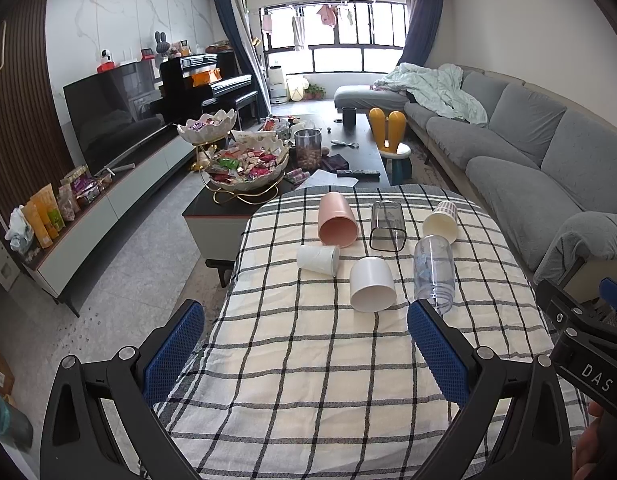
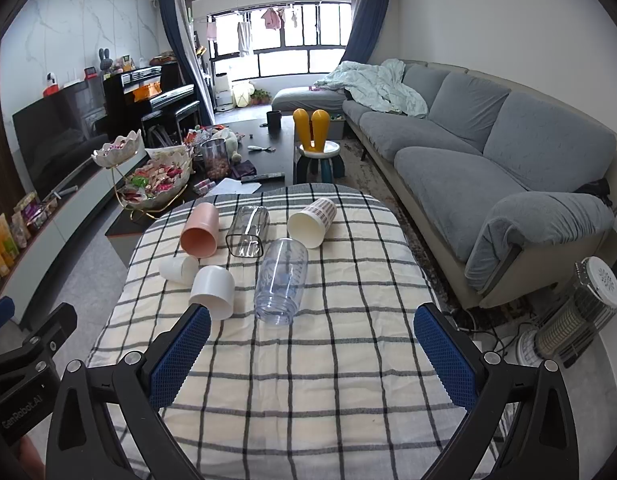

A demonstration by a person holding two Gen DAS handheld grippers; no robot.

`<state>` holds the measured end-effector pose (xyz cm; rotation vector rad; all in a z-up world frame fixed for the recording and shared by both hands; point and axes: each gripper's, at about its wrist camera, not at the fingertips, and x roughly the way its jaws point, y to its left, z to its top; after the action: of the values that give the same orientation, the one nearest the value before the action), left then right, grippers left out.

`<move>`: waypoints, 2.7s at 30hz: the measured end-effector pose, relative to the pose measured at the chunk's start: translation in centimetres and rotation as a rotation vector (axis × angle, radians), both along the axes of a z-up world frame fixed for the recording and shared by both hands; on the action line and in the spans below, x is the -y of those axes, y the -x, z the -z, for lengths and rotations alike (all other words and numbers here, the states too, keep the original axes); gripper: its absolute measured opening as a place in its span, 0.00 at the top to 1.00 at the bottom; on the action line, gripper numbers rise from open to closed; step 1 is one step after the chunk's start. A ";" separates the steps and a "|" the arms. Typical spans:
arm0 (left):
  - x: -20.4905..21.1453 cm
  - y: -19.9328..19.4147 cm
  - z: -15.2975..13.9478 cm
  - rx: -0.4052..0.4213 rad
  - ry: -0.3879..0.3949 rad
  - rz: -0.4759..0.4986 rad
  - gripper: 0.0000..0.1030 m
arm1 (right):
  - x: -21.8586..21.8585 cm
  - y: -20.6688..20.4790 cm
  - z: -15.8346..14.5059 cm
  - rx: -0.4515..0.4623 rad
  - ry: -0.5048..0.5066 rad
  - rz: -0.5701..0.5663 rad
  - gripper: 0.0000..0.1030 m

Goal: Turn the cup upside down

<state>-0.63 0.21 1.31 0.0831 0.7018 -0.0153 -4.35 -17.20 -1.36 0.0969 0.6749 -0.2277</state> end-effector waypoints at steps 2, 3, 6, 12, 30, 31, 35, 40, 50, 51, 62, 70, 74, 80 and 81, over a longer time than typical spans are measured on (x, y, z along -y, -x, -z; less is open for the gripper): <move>0.0 0.0 -0.1 -0.001 0.001 -0.001 0.00 | 0.0 0.0 0.0 0.000 0.000 0.001 0.01; 0.0 0.0 -0.1 -0.002 0.000 -0.001 0.00 | 0.0 0.0 0.0 0.001 0.000 0.000 0.01; 0.0 0.1 -0.1 -0.001 0.000 -0.001 0.00 | 0.0 0.0 0.0 0.001 0.001 0.000 0.01; 0.0 0.0 0.0 -0.005 0.002 0.001 0.00 | 0.0 0.0 0.0 0.000 -0.001 0.000 0.01; 0.1 0.1 -0.3 -0.004 0.002 -0.001 0.00 | 0.0 0.0 0.0 0.000 -0.002 0.000 0.01; 0.0 0.1 -0.1 -0.005 0.001 -0.001 0.00 | 0.0 -0.2 0.1 0.000 -0.001 0.000 0.01; -0.4 -0.1 0.5 -0.002 -0.003 -0.006 0.00 | -0.1 -0.6 0.1 -0.001 0.000 0.000 0.01; -0.9 -0.8 0.9 -0.002 -0.013 -0.017 0.00 | -0.3 -1.3 0.2 -0.003 0.001 -0.008 0.01; -2.6 -4.8 2.4 -0.020 -0.004 -0.032 0.00 | -2.1 -6.8 1.2 -0.037 0.006 -0.047 0.01; -2.8 -5.2 2.6 -0.020 -0.004 -0.038 0.00 | -2.3 -7.4 1.4 -0.041 0.009 -0.049 0.01; -3.9 -11.2 4.9 -0.045 -0.006 -0.062 0.00 | -4.1 -16.1 3.3 -0.091 0.022 -0.076 0.01; -4.2 -18.2 6.1 -0.020 -0.012 -0.067 0.00 | -4.6 -25.3 6.5 -0.181 0.015 -0.061 0.01; -4.3 -21.8 7.2 -0.024 -0.017 -0.072 0.00 | -4.1 -29.6 9.0 -0.259 -0.004 -0.040 0.05; -4.3 -25.9 9.4 -0.052 -0.018 -0.078 0.00 | -3.8 -34.1 12.1 -0.335 -0.025 -0.024 0.10; -4.4 -26.3 9.5 -0.054 -0.016 -0.078 0.00 | -3.8 -34.5 12.5 -0.343 -0.026 -0.024 0.10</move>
<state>25.63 4.63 -8.22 0.0705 0.7588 0.0630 30.16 -13.39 -13.87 0.0753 1.0201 -0.2148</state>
